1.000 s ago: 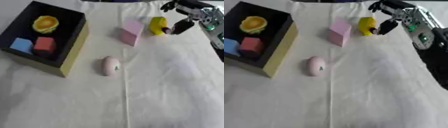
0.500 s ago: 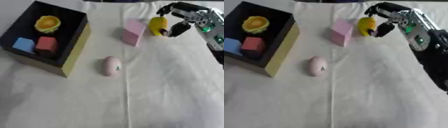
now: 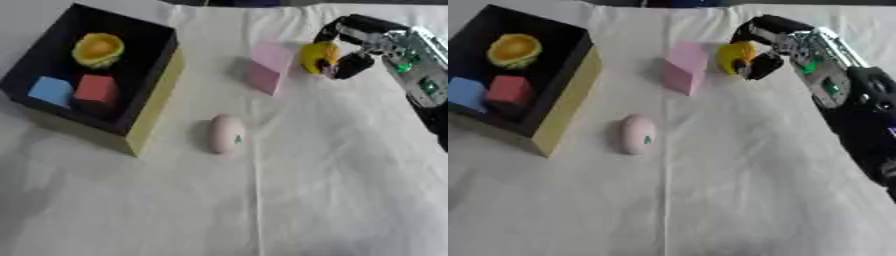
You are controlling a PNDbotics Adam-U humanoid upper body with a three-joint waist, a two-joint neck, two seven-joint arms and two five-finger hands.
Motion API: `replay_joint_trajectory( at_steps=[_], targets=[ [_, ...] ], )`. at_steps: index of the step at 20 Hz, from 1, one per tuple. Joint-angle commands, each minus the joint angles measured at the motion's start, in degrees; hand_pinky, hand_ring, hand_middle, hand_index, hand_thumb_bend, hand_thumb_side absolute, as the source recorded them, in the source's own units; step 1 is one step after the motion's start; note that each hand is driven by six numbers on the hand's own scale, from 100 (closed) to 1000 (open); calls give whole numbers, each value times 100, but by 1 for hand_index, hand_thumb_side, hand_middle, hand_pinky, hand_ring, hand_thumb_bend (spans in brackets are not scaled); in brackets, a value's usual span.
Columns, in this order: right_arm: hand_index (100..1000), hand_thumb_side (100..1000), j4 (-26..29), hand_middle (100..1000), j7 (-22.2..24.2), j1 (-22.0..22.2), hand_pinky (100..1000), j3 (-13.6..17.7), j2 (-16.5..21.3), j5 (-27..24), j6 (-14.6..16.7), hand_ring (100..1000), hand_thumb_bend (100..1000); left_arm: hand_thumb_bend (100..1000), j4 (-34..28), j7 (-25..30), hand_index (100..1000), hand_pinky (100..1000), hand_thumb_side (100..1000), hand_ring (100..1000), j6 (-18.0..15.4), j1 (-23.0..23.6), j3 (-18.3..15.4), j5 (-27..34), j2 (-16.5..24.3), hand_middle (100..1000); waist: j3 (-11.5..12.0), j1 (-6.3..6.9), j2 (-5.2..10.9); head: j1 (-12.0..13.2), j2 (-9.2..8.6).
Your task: Pick up objects on the table and place them in the box.
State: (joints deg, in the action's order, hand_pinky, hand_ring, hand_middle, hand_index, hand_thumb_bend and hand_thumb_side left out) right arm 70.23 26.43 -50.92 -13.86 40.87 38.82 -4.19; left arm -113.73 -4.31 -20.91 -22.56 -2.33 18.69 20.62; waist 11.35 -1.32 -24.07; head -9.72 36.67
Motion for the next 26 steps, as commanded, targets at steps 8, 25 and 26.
replay_joint_trajectory(
  at_steps=[8,25,26],
  targets=[
    [476,100,130,390,-643,-49,752,-26,97,15,141,677,100,404,-86,40,804,724,513,695,-10,-64,-33,48,64,653,-15,-29,60,17,-12],
    [434,100,2541,340,-1544,-1106,730,-130,-288,-355,-29,586,100,410,-86,48,801,723,487,694,-13,-75,0,197,105,651,-13,22,290,-165,225],
    [432,100,2470,337,-1483,-1237,726,-183,-441,-358,-38,579,100,420,-86,74,802,723,470,696,-39,-151,15,259,111,653,43,42,304,-235,252]
  ],
)
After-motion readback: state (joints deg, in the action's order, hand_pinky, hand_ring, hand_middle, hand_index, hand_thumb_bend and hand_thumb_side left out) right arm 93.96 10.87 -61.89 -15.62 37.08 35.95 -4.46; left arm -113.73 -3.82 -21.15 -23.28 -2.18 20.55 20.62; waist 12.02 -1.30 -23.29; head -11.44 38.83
